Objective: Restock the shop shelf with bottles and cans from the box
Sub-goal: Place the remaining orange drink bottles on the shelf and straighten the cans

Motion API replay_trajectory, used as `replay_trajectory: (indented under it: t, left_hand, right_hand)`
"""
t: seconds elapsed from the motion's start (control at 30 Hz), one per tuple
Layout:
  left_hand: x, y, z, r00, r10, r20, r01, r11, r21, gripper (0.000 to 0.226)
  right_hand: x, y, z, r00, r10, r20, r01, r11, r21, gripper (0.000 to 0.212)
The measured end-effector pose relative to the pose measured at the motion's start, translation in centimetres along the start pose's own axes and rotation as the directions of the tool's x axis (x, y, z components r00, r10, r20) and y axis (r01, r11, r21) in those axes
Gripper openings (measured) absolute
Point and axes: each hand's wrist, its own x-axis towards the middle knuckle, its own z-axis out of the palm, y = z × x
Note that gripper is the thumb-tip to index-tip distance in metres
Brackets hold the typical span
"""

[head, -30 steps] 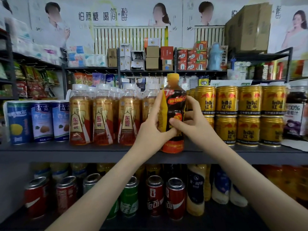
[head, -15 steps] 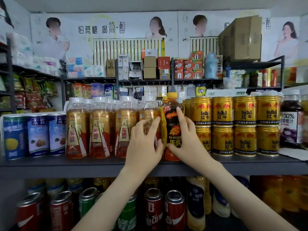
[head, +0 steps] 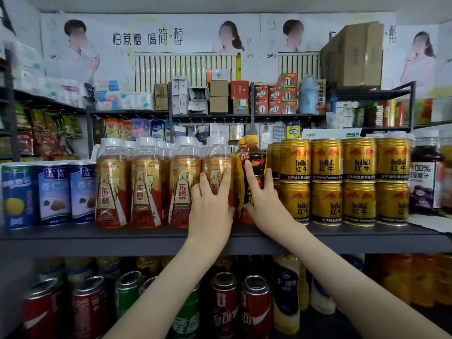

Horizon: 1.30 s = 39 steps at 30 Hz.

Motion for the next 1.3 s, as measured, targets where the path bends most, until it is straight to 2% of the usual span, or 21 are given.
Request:
replay_trajectory:
  t: [0.1,0.23,0.67,0.77,0.93,1.03,1.13,1.23,1.3]
  left_hand:
    - [0.6,-2.0,0.6,0.978,0.171,-0.116,-0.152,0.976,0.158,0.089]
    - [1.6,-4.9,0.7,0.945,0.323,-0.051,-0.298,0.914,0.273,0.097]
    - [2.1,-6.0,1.3,0.927,0.373,-0.044,-0.35,0.902,0.254,0.1]
    - [2.2,-6.1,1.4,0.922,0.385,-0.046,-0.361,0.896,0.258,0.099]
    - [2.2,-6.6,1.4,0.904,0.426,-0.038,-0.416,0.896,0.158,0.089]
    - [1.6,-6.3,1.0,0.898,0.43,-0.092,-0.427,0.903,0.053,0.077]
    - [-0.8,-5.7,0.0,0.904,0.394,-0.166,-0.414,0.904,-0.107,0.061]
    - [-5.3,-5.7,-1.4,0.914,0.37,-0.168,-0.405,0.865,-0.297,0.049]
    - [-9.1,-6.5,-2.1,0.923,0.361,-0.135,-0.386,0.867,-0.315,0.044]
  right_hand:
    - [0.7,0.3,0.3,0.996,0.02,0.086,-0.024,0.999,0.042,0.106]
    - [1.6,0.4,0.8,0.99,0.038,0.132,-0.046,0.998,0.052,0.115]
    - [2.6,0.0,1.8,0.991,0.092,0.101,-0.092,0.996,-0.007,0.111]
    - [2.1,-0.3,1.4,0.996,0.086,0.033,-0.085,0.995,-0.048,0.104]
    - [0.3,-2.1,-0.2,0.986,0.033,-0.164,-0.056,0.989,-0.134,0.084]
    - [-1.7,-3.4,-0.9,0.971,0.0,-0.239,-0.029,0.993,-0.115,0.069]
    - [-4.2,-5.0,-1.1,0.946,-0.088,-0.312,0.074,0.996,-0.055,0.053]
    - [-7.5,-6.8,-0.3,0.934,-0.178,-0.311,0.185,0.983,-0.006,0.045]
    - [-10.0,-8.1,1.0,0.94,-0.215,-0.266,0.233,0.972,0.036,0.045]
